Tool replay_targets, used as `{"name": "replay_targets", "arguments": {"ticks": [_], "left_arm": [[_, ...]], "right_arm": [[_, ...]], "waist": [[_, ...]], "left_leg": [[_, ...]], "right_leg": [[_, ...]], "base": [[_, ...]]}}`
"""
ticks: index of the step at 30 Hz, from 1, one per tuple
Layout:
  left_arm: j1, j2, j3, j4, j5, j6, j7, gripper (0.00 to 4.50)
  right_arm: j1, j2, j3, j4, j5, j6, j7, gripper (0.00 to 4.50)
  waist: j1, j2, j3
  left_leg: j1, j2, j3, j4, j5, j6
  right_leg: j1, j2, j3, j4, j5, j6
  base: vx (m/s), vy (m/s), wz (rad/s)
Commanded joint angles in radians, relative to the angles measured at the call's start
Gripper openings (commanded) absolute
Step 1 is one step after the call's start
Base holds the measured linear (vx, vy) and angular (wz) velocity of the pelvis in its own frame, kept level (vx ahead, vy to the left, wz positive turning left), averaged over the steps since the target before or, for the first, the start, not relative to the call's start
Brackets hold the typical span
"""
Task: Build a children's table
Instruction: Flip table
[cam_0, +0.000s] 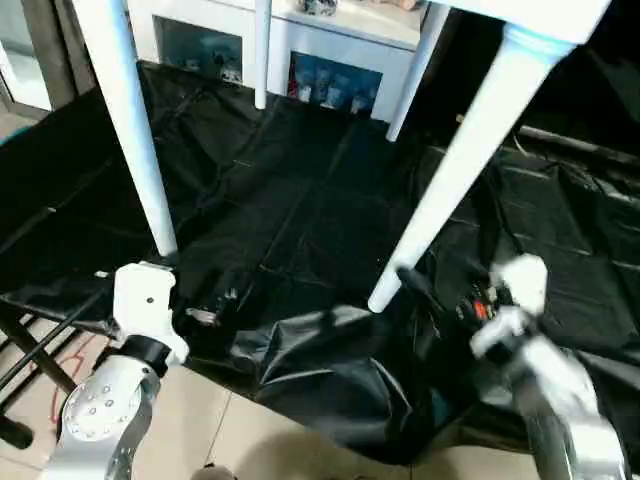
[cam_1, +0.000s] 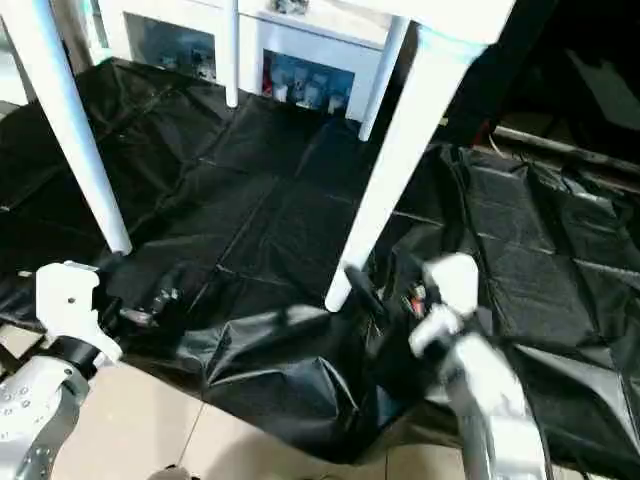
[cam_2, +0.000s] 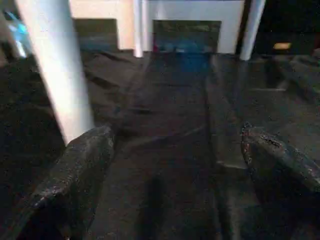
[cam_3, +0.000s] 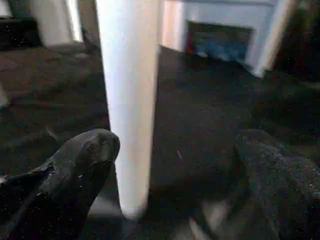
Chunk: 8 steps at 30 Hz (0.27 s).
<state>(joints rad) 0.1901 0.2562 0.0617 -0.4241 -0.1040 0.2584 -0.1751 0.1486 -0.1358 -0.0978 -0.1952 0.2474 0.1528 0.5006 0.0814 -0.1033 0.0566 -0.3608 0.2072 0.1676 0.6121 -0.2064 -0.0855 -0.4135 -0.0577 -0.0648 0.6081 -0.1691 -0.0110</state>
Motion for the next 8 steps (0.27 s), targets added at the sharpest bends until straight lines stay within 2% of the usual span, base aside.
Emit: {"name": "replay_targets", "arguments": {"ticks": [1, 2, 3, 4, 5, 6, 8], "left_arm": [[0.002, -0.001, -0.019, -0.029, 0.035, -0.014, 0.018, 4.47], [0.003, -0.003, -0.021, -0.028, 0.038, -0.016, 0.021, 4.47], [0.003, -0.003, -0.022, -0.027, 0.040, -0.016, 0.022, 4.47], [0.003, -0.016, -0.029, -0.028, 0.028, -0.016, 0.020, 4.47], [0.002, -0.017, -0.031, -0.028, 0.029, -0.016, 0.020, 4.47], [-0.007, -0.022, -0.041, -0.024, 0.032, -0.020, 0.020, 4.47], [-0.016, -0.030, -0.046, -0.015, 0.041, -0.020, 0.029, 4.47]], "right_arm": [[0.012, 0.006, -0.007, -0.042, -0.023, 0.029, -0.060, 4.50], [0.015, 0.011, -0.007, -0.049, -0.026, 0.036, -0.078, 4.50], [0.017, 0.013, -0.007, -0.052, -0.027, 0.040, -0.086, 4.50], [0.028, 0.017, -0.007, -0.081, -0.042, 0.063, -0.125, 4.50], [0.031, 0.017, -0.008, -0.087, -0.042, 0.067, -0.127, 4.50], [0.040, 0.011, -0.008, -0.114, -0.044, 0.081, -0.133, 4.50], [0.046, 0.002, -0.003, -0.132, -0.057, 0.091, -0.137, 4.50]], "waist": [[-0.014, 0.028, -0.041], [-0.016, 0.033, -0.034], [-0.028, 0.036, -0.038], [-0.034, 0.052, -0.035], [-0.040, 0.043, -0.037], [-0.045, 0.046, -0.037], [-0.051, 0.049, -0.038]], "left_leg": [[0.006, 0.020, -0.018, -0.094, -0.427, -0.019], [0.010, 0.018, -0.023, -0.096, -0.446, -0.019], [0.012, 0.017, -0.024, -0.094, -0.456, -0.021], [0.010, 0.017, -0.029, -0.099, -0.465, -0.023], [0.009, 0.017, -0.027, -0.098, -0.462, -0.020], [0.007, 0.014, -0.027, -0.098, -0.452, -0.016], [0.010, 0.014, -0.024, -0.095, -0.443, -0.008]], "right_leg": [[0.022, -0.062, 0.039, -0.121, -0.583, 0.032], [0.020, -0.062, 0.034, -0.125, -0.628, 0.041], [0.020, -0.060, 0.031, -0.129, -0.627, 0.041], [0.025, -0.060, 0.027, -0.129, -0.622, 0.034], [0.028, -0.060, 0.025, -0.133, -0.619, 0.037], [0.030, -0.060, 0.026, -0.133, -0.623, 0.041], [0.025, -0.059, 0.029, -0.136, -0.621, 0.040]], "base": [[0.000, 0.000, 0.00], [0.000, 0.000, 0.00], [0.000, 0.000, 0.00], [0.000, 0.000, 0.00], [0.000, 0.000, 0.00], [0.000, 0.000, 0.00], [0.000, 0.000, 0.00]]}}
